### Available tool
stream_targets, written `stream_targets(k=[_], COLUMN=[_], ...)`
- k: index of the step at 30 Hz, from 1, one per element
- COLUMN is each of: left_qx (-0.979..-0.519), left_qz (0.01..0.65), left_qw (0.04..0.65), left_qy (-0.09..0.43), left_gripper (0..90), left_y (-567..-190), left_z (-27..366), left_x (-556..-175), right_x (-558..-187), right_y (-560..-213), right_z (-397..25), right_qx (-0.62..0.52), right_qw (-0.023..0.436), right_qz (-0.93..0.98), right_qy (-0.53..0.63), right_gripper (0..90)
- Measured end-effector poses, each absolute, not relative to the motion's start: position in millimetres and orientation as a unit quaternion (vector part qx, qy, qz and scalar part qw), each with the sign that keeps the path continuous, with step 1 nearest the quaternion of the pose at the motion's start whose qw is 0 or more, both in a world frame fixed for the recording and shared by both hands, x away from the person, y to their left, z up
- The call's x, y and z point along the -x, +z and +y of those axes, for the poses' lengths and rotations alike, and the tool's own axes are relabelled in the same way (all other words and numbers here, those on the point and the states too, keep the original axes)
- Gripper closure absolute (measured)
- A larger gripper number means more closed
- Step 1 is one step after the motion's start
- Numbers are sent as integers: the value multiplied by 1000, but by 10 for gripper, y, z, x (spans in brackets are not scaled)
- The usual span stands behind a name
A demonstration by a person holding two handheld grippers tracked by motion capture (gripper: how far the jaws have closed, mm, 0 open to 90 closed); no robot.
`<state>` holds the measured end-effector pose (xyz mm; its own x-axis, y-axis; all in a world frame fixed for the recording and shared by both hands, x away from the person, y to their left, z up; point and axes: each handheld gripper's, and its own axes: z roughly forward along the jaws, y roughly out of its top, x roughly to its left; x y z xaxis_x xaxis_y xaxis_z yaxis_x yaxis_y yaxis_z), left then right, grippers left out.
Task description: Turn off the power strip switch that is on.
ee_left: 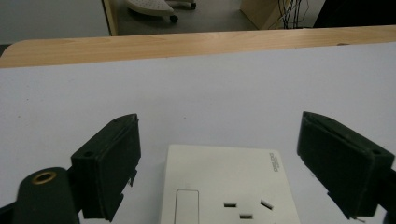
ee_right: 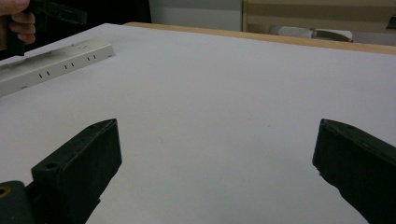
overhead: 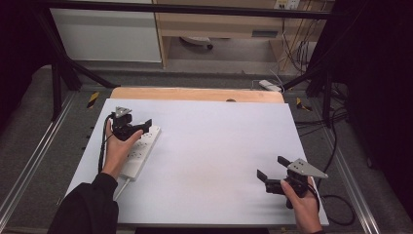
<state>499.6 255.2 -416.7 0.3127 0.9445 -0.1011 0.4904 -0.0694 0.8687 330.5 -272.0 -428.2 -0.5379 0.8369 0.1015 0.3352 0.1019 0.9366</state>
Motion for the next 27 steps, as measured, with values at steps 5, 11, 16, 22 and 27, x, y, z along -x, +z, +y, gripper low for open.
stream_targets(k=[5, 11, 16, 22, 27], left_qx=[-688, -687, -686, -685, -689], left_qz=[512, 503, 497, 491, 485], left_qw=[443, 448, 455, 459, 464], left_qy=[263, 272, 276, 279, 276], left_gripper=[61, 61, 62, 66, 67], left_y=[-4152, -4108, -4056, -3993, -3942], left_z=[2531, 2490, 2467, 2445, 2422], left_x=[-4984, -4957, -4921, -4871, -4811], right_x=[-3304, -3303, -3303, -3303, -3302], right_y=[-4281, -4280, -4279, -4278, -4277], right_z=[-2725, -2729, -2728, -2730, -2729], right_qx=[-418, -419, -419, -419, -419], right_qw=[238, 238, 238, 240, 240], right_qz=[703, 702, 702, 701, 701], right_qy=[525, 524, 524, 524, 524], right_gripper=[17, 17, 17, 17, 17])
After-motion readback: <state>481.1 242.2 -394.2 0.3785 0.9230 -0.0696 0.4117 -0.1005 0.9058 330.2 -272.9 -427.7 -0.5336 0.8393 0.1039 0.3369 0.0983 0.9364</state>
